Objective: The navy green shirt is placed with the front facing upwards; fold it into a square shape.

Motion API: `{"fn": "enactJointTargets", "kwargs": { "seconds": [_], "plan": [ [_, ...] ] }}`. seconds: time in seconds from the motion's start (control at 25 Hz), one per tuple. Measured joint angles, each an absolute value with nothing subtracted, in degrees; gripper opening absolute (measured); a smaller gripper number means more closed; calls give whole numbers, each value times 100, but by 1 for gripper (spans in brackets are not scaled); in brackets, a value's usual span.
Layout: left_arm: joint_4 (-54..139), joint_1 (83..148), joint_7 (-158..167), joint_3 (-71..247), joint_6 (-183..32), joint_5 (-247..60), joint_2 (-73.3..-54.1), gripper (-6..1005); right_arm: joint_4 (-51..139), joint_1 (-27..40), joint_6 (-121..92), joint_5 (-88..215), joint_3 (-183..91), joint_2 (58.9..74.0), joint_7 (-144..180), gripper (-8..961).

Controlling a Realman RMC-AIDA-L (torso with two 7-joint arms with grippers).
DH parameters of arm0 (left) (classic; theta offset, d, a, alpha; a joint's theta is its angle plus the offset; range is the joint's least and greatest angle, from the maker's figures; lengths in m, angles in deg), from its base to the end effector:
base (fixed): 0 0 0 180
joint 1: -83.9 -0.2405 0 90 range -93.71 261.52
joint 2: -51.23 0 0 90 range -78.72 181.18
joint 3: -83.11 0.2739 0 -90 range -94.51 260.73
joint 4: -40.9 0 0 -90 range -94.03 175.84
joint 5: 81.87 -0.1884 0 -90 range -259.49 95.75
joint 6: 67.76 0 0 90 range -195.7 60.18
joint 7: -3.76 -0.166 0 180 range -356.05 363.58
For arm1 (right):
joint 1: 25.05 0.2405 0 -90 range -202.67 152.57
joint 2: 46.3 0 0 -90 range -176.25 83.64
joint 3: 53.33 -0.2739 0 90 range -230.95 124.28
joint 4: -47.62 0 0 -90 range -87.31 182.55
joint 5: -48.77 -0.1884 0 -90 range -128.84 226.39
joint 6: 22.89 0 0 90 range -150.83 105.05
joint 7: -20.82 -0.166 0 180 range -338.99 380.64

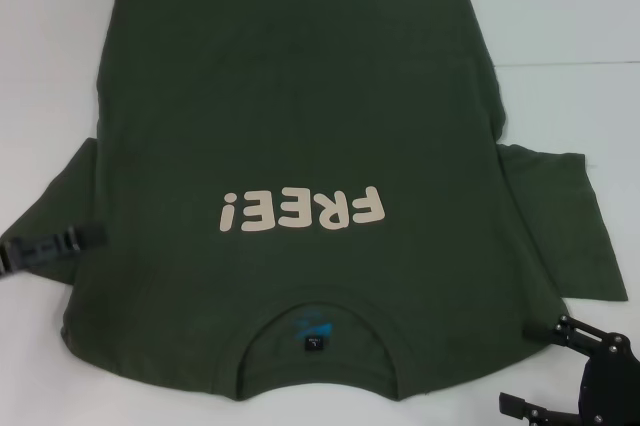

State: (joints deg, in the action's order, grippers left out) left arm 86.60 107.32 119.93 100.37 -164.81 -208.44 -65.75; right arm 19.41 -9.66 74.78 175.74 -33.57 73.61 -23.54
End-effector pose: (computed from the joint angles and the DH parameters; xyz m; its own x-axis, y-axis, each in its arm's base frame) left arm -0.3253 0.2953 0.0401 0.2218 0.7624 0.6078 0.9384 -0.3364 0.0795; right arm 0.3331 0.2170 -0.0380 0.8317 -0.1800 -0.5252 -0.3822 -0.8717 -0.3066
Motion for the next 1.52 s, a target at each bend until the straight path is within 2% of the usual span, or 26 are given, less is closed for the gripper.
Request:
{"fn": "enactJointTargets", "kwargs": {
  "seconds": [0.28, 0.48, 1.52],
  "plan": [
    [9070, 11660, 13749, 10188, -15774, -22543, -6098, 922, 1941, -953, 7466, 17586, -3345, 7363, -2427, 917],
    [8992, 12173, 14429, 10608, -15117, -23514, -5931, 920, 1941, -940, 7473, 17595, -3337, 7358, -2499, 917],
    [8381, 12204, 14707, 11145, -13805, -23796, -6042, 912, 1941, -933, 7491, 17662, -3338, 7358, -2620, 916]
  ]
}}
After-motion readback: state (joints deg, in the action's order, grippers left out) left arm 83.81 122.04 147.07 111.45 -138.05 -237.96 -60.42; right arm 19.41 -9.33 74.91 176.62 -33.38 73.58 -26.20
